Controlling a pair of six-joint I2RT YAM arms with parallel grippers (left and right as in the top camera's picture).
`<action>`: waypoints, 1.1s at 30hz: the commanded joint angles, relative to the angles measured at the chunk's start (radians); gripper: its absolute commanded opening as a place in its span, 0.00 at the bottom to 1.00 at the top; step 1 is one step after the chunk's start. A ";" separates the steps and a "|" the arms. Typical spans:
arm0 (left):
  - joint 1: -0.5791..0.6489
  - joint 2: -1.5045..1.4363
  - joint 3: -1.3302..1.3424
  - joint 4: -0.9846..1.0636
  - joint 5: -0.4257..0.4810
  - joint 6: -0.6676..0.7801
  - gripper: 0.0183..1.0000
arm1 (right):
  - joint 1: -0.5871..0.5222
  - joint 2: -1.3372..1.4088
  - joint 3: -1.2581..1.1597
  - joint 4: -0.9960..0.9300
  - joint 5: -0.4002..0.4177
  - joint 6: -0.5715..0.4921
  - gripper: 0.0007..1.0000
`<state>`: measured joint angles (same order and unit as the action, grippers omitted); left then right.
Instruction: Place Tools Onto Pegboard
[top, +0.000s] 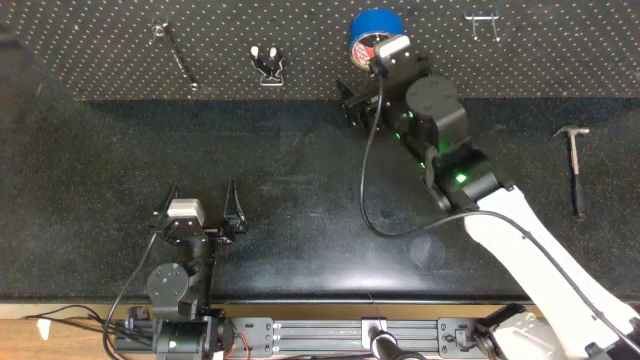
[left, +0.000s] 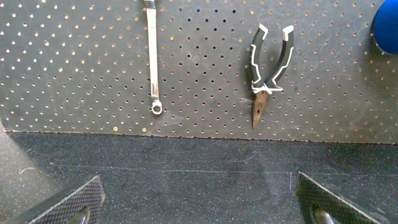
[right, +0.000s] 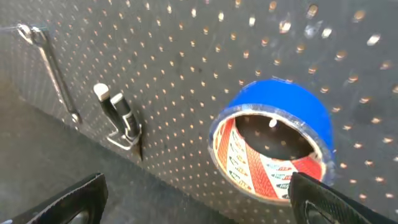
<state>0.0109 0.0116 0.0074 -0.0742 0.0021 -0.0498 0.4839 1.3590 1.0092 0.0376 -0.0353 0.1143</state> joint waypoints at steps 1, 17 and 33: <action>0.005 -0.008 -0.002 -0.008 0.010 -0.005 1.00 | -0.043 -0.089 -0.003 -0.150 -0.010 0.000 0.95; 0.005 -0.008 -0.002 -0.008 0.010 -0.005 1.00 | -0.814 -0.093 -0.003 -0.977 -0.009 -0.338 0.95; 0.005 -0.008 -0.002 -0.008 0.010 -0.005 1.00 | -1.131 0.313 -0.003 -0.801 -0.009 -0.793 0.95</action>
<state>0.0109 0.0116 0.0074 -0.0742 0.0021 -0.0498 -0.6418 1.6539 1.0092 -0.7753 -0.0502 -0.6506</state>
